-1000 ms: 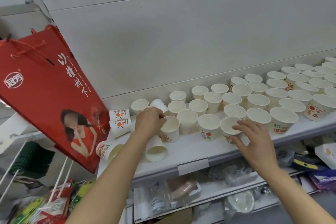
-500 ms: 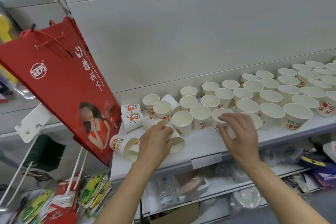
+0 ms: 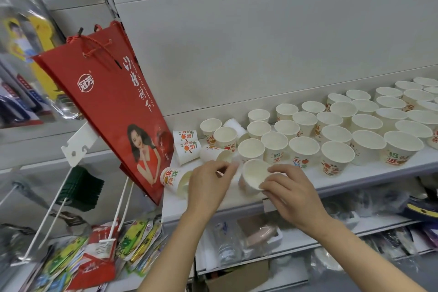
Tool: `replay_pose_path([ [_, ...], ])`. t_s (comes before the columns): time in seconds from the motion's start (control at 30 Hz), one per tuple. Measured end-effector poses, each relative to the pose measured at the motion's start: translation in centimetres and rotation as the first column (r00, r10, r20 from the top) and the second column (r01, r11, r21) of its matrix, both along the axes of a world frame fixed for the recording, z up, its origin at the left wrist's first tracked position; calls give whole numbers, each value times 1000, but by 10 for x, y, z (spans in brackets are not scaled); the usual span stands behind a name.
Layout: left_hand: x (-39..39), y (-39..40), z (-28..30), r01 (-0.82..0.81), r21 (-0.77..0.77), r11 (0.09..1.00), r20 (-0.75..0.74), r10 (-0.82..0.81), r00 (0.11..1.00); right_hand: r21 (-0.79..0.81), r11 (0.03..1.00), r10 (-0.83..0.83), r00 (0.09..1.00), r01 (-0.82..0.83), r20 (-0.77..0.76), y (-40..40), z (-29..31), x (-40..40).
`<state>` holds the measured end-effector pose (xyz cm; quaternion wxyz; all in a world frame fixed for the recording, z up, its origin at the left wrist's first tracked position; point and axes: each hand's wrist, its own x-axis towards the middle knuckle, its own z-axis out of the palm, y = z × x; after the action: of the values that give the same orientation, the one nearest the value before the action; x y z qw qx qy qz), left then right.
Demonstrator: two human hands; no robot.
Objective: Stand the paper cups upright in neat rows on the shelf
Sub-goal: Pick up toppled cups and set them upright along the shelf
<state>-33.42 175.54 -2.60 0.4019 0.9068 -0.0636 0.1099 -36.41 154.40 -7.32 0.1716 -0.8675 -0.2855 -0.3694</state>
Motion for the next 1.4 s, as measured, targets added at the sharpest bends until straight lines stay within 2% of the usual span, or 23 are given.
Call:
replay_pose_path([
  [0.07,-6,17,-1,-223,44,974,72,219,973,58,996,-65,998,65,3,-9,-1,-1],
  [0.13,-14,32,-7,-393,162,905,3,397,918,76,989,-130,992,130,-3,-20,-1,-2],
  [0.2,-22,35,-13,-434,266,861,-102,472,875,63,983,-169,985,170,-18,-33,-5,0],
  [0.27,-24,29,-19,-464,278,841,-125,510,851,52,980,-187,981,190,-45,-45,-8,8],
  [0.4,-20,17,-21,-575,185,797,-147,601,786,64,979,-188,978,194,-89,-59,-8,23],
  [0.5,-17,6,-20,-644,1,765,-244,625,742,53,984,-164,982,169,-90,-66,-10,30],
  [0.57,-22,-5,-18,-679,-72,731,-228,651,724,57,986,-151,984,157,-96,-70,-13,33],
  [0.67,-37,-28,-17,-599,-106,794,-56,597,801,68,989,-124,986,132,-110,-76,-14,37],
  [0.77,-45,-48,-18,-474,98,875,66,470,880,73,993,-84,990,92,-113,-80,-12,42],
  [0.87,-41,-61,-16,-341,324,883,151,308,939,77,996,-43,995,50,-90,-85,-7,43],
  [0.97,-36,-70,-21,-250,444,861,248,150,957,85,996,-1,998,6,-56,-89,0,44],
  [1.07,-31,-80,-22,-221,473,853,278,94,956,87,990,116,993,-113,-34,-88,4,45],
  [1.2,-29,-96,-21,-152,534,832,283,-7,959,-19,960,278,960,-279,-33,-76,5,47],
  [1.33,-32,-95,-17,-141,472,870,287,0,958,-37,948,315,949,-315,-15,-69,5,51],
  [1.4,-33,-79,-18,-188,386,903,303,68,950,-52,948,313,949,-315,-29,-70,5,54],
])
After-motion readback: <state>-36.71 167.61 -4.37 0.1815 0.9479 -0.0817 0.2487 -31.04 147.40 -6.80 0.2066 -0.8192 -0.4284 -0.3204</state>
